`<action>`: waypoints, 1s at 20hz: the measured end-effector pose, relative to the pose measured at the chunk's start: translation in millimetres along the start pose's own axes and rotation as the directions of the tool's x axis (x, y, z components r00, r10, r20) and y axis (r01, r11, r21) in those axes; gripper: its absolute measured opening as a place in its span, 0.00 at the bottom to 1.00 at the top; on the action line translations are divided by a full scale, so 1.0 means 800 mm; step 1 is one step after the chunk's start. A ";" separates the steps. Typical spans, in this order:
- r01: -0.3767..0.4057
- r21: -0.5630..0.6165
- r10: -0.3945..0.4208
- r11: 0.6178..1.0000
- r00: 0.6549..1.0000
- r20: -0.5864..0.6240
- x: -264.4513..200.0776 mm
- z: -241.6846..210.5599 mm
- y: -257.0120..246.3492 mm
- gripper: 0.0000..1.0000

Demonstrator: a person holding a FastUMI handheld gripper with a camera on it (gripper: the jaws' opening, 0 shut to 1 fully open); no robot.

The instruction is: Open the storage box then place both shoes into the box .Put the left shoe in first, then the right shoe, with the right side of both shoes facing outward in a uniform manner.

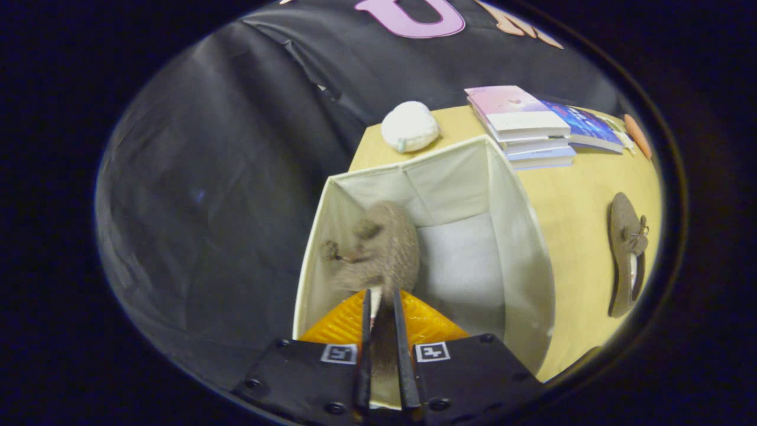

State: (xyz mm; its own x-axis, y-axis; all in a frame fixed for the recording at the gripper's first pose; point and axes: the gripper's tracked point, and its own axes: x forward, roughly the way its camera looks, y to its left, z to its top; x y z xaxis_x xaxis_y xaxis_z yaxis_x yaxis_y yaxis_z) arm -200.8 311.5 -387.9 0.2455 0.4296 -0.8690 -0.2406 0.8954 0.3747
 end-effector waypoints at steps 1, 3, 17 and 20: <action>0.008 -0.007 -0.008 1.000 1.000 0.002 0.004 0.001 -0.004 0.36; 0.004 -0.021 -0.004 1.000 1.000 0.031 -0.001 0.006 -0.004 0.36; 0.003 0.002 -0.003 1.000 0.970 0.245 -0.065 0.087 -0.032 0.36; 0.006 0.007 -0.007 1.000 0.961 0.277 -0.075 0.104 -0.040 0.36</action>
State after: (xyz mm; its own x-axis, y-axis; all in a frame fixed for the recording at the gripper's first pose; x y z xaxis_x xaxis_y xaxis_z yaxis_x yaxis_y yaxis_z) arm -129.9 267.1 -320.7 0.4979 0.4385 -0.7482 -0.2325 0.8987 0.3720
